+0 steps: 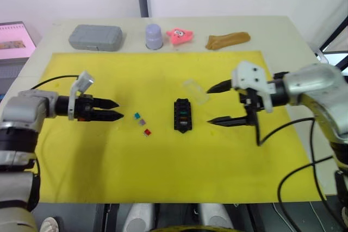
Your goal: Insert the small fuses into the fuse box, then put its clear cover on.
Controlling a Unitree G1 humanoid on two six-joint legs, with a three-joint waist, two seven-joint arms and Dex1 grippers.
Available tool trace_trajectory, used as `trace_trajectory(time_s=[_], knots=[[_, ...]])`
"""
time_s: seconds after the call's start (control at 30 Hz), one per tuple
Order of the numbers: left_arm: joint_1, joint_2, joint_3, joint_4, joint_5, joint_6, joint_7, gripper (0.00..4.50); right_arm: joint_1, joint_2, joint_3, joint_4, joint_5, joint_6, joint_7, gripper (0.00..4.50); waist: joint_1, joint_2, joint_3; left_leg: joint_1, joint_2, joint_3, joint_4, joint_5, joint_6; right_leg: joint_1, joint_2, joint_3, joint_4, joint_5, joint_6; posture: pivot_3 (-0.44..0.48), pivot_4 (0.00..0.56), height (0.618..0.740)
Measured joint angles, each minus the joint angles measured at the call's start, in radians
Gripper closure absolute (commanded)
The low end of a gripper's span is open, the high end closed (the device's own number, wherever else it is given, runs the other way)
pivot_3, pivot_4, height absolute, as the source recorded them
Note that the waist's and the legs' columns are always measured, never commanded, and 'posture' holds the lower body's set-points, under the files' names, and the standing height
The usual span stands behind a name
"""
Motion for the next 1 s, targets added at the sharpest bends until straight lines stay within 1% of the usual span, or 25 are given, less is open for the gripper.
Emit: trace_trajectory(time_s=[0.07, 0.13, 0.17, 0.37, 0.53, 0.67, 0.8, 1.0], knots=[[-0.035, -0.017, -0.035, 0.066, 0.010, 0.019, -0.018, 0.77, -0.028, 0.035, 0.034, -0.010, -0.001, 0.019, -0.017, 0.00, 0.000, 0.000, 0.000, 0.000, 0.000, 0.000, 0.000, 0.000, 0.000, 0.000, 0.000, 0.000, 0.000, 0.000, 0.000, 0.000, 0.150, 0.740], [-0.063, -0.026, -0.056, 0.133, 0.024, 0.035, -0.033, 1.76, -0.047, 0.058, 0.053, -0.013, 0.000, 0.034, -0.031, 0.00, 0.000, 0.000, 0.000, 0.000, 0.000, 0.000, 0.000, 0.000, -0.001, 0.000, 0.000, 0.000, 0.000, 0.000, 0.000, 0.000, 0.150, 0.740], [-0.088, -0.034, -0.068, 0.182, 0.032, 0.045, -0.045, 2.10, -0.055, 0.066, 0.060, -0.013, 0.000, 0.043, -0.039, 0.00, 0.000, 0.000, 0.000, 0.000, 0.000, 0.000, 0.000, 0.000, -0.001, 0.000, 0.000, 0.000, 0.000, 0.000, 0.000, 0.000, 0.150, 0.740], [-0.177, -0.096, -0.115, 0.381, 0.087, 0.076, -0.081, 2.10, -0.086, 0.110, 0.082, -0.040, 0.012, 0.095, -0.065, 0.00, 0.001, 0.000, 0.000, 0.000, -0.002, -0.001, 0.000, 0.000, -0.001, 0.000, -0.001, 0.000, 0.000, 0.000, 0.000, 0.000, 0.150, 0.740], [-0.230, -0.127, -0.149, 0.465, 0.110, 0.064, -0.093, 2.10, -0.091, 0.130, 0.101, -0.053, 0.023, 0.141, -0.093, 0.00, 0.000, 0.000, 0.000, 0.000, -0.001, -0.001, 0.000, 0.001, -0.001, 0.000, -0.001, 0.000, 0.001, 0.000, 0.000, 0.000, 0.150, 0.740], [-0.247, -0.147, -0.156, 0.504, 0.112, 0.049, -0.095, 2.10, -0.091, 0.132, 0.101, -0.063, 0.028, 0.156, -0.110, 0.00, 0.002, 0.000, 0.000, 0.000, -0.002, -0.001, 0.000, 0.001, -0.001, 0.000, -0.002, -0.001, 0.001, 0.000, 0.000, 0.000, 0.150, 0.740], [-0.260, -0.147, -0.219, 0.490, 0.098, 0.044, -0.095, 2.10, -0.091, 0.131, 0.101, -0.075, 0.033, 0.167, -0.125, 0.00, 0.003, 0.000, 0.000, 0.000, -0.002, -0.001, 0.000, 0.001, -0.001, 0.000, -0.003, 0.000, 0.001, 0.000, 0.000, 0.000, 0.150, 0.740], [-0.268, -0.147, -0.274, 0.479, 0.056, 0.043, -0.094, 2.10, -0.091, 0.131, 0.101, -0.087, 0.041, 0.180, -0.142, 0.00, 0.004, 0.000, 0.000, 0.000, -0.002, -0.001, 0.000, 0.001, -0.001, 0.000, -0.003, 0.000, 0.001, 0.000, 0.000, 0.000, 0.150, 0.740]])
